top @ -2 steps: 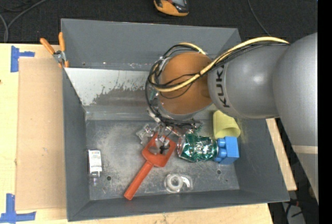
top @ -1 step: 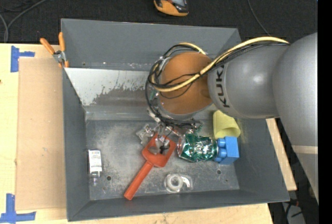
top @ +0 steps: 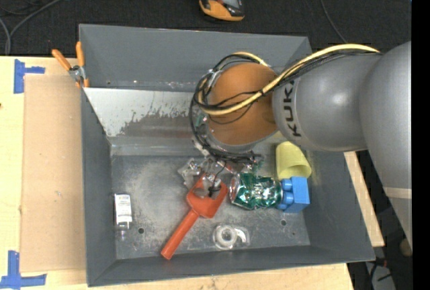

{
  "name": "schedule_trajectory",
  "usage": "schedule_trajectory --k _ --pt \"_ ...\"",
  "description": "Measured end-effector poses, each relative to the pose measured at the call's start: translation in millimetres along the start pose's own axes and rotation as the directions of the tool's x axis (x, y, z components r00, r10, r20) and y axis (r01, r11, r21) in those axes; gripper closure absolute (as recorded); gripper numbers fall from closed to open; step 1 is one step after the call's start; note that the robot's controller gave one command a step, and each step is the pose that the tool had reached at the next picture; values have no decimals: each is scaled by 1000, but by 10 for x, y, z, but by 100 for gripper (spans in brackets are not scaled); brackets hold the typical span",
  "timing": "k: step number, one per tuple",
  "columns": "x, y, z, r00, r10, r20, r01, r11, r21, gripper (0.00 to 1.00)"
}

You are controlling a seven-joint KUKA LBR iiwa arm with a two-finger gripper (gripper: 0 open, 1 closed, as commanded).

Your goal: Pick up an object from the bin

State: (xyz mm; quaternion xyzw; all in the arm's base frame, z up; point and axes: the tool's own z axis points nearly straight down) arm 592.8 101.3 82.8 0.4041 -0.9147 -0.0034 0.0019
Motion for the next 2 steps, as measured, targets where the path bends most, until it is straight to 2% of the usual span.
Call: schedule_trajectory --k 1,2 --pt "11 20 -456 1000 1 -5 -1 1000 -5 100" --pt "6 23 -768 1000 4 -4 -4 1000 -5 100"
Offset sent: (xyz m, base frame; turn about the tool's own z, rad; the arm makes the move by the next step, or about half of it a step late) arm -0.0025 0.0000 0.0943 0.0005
